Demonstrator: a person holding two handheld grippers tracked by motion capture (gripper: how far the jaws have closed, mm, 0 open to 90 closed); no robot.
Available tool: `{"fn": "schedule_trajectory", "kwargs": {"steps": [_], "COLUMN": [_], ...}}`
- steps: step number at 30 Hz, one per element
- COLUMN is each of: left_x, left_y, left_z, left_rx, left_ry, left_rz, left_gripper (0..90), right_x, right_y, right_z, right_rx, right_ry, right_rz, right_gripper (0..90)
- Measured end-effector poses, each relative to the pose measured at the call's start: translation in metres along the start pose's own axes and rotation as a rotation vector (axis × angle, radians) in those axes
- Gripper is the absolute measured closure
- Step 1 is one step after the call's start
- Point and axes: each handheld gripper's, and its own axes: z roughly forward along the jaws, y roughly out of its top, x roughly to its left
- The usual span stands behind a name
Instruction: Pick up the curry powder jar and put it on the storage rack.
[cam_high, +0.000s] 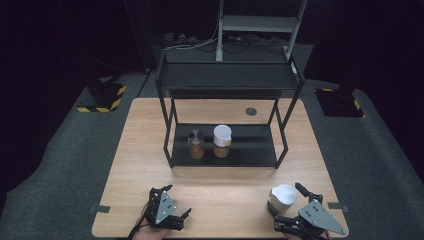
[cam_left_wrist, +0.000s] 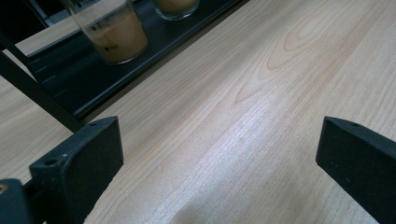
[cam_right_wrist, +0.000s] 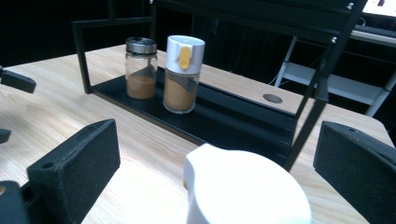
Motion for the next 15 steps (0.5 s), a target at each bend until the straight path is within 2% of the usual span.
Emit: {"fn": "schedule_trajectory", "kwargs": {"steps": [5, 15], "left_x": [0.0, 0.001], "left_y": [0.0, 0.0], "left_z": [0.0, 0.0], "left_rx": [0.001, 0.001], "left_ry": [-0.001, -0.003], "left_rz": [-0.001, -0.001], "left_gripper": [1.1, 1.1], "right_x": [-0.001, -0.004], "right_y": [-0.005, -0.014], "right_z": [-0.002, -0.001], "right_rx": [0.012, 0.043], "right_ry": [-0.021, -0.033], "right_rz": [0.005, 0.02], "right_gripper": [0.0, 0.0]}}
